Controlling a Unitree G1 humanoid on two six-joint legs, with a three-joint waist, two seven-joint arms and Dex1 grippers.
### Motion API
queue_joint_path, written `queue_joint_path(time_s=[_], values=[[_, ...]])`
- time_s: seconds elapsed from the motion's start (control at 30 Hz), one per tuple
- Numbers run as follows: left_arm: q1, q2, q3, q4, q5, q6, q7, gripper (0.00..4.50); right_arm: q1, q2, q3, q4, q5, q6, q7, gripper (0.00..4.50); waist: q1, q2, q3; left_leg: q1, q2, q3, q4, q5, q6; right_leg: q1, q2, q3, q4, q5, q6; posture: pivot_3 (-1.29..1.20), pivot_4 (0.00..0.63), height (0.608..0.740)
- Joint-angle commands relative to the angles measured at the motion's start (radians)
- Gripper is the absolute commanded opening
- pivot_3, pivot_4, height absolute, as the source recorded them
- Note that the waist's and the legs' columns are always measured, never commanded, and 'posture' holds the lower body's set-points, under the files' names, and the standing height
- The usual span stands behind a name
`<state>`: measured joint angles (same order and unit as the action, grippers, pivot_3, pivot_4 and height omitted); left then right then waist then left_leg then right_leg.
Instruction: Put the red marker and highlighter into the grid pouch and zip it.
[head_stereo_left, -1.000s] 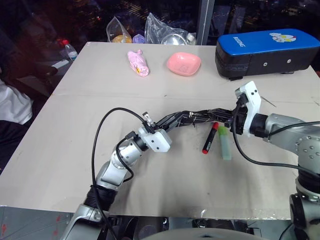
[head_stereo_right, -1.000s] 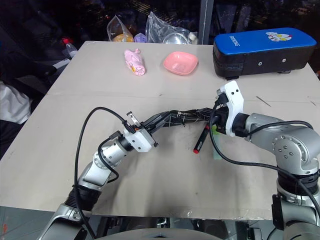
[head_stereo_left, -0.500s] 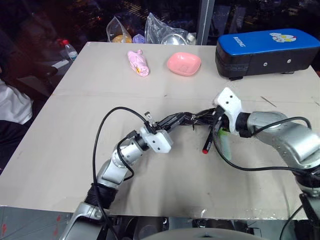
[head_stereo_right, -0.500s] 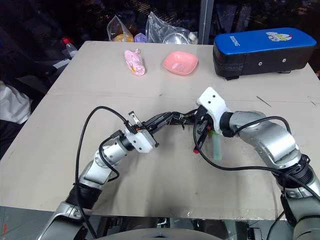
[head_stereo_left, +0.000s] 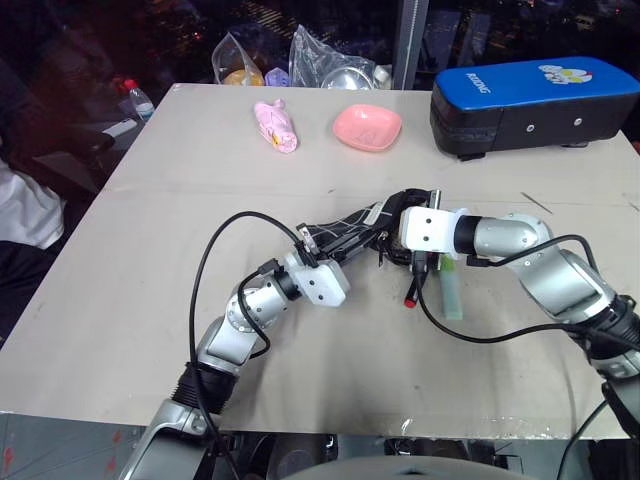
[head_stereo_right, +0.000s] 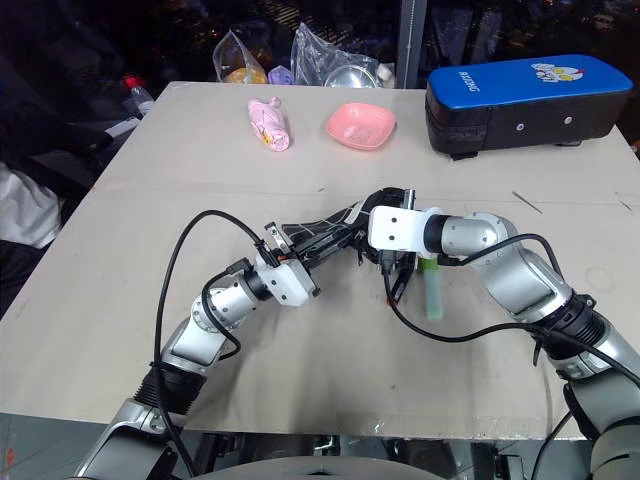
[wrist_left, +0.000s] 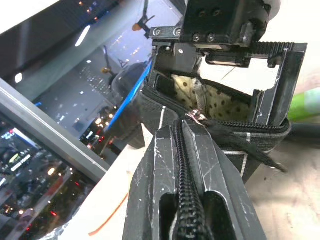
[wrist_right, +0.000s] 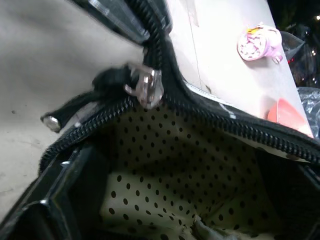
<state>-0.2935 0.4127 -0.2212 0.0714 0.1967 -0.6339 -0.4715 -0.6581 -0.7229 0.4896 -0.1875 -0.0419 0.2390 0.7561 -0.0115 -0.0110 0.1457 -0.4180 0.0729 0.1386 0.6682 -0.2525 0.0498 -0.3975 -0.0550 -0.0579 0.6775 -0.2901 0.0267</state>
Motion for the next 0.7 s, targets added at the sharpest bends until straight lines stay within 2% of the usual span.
queue_joint_path(time_s=[0.03,0.1,0.23,0.37,0.47,0.53,0.7], values=[[-0.021,0.001,0.028,-0.011,-0.042,0.008,0.007,0.00,0.009,0.045,-0.095,-0.025,0.015,0.005,-0.025,4.47,0.000,0.000,0.000,0.000,0.000,0.000,0.000,0.000,0.000,0.000,0.000,0.000,0.000,0.000,0.000,0.00,0.150,0.740],[-0.019,0.004,0.034,-0.007,-0.046,0.014,0.006,0.00,0.025,0.057,-0.148,-0.058,0.043,0.042,-0.024,4.47,0.001,0.000,0.000,0.000,0.000,0.000,0.000,0.000,0.000,0.000,0.000,0.000,0.000,0.000,0.000,0.00,0.150,0.740],[-0.014,0.004,0.046,-0.004,-0.075,0.037,-0.001,0.00,0.129,0.046,-0.321,-0.237,0.209,0.231,0.000,4.47,0.012,0.000,0.000,0.000,0.000,0.000,0.000,0.000,0.000,0.000,0.000,0.000,0.000,0.000,0.000,0.00,0.150,0.740],[-0.013,0.000,0.047,0.002,-0.124,0.065,-0.025,0.00,0.230,0.048,-0.542,-0.416,0.460,0.533,-0.015,4.47,0.015,0.000,0.000,0.000,0.000,-0.001,0.000,0.000,0.000,0.000,-0.001,0.000,0.000,0.000,0.000,0.00,0.150,0.740],[-0.017,-0.002,0.042,0.006,-0.141,0.068,-0.041,0.00,0.316,0.048,-0.661,-0.484,0.549,0.709,-0.077,4.47,0.015,0.000,0.000,0.000,0.000,-0.003,0.000,0.000,0.000,0.001,-0.004,0.002,0.000,0.000,-0.001,0.00,0.150,0.740],[-0.019,-0.005,0.039,0.007,-0.147,0.070,-0.048,0.00,0.395,0.036,-0.696,-0.530,0.566,0.802,-0.115,4.47,0.015,0.000,0.000,0.000,0.000,-0.003,0.000,0.000,0.000,0.001,-0.005,0.002,0.000,0.000,-0.001,0.00,0.150,0.740],[-0.019,-0.012,0.038,0.009,-0.154,0.073,-0.058,0.00,0.589,0.100,-0.688,-0.645,0.549,0.943,-0.272,4.47,0.022,0.000,0.000,0.000,0.000,-0.004,0.000,-0.001,0.001,0.002,-0.005,0.002,0.000,0.000,-0.001,0.00,0.150,0.740]])
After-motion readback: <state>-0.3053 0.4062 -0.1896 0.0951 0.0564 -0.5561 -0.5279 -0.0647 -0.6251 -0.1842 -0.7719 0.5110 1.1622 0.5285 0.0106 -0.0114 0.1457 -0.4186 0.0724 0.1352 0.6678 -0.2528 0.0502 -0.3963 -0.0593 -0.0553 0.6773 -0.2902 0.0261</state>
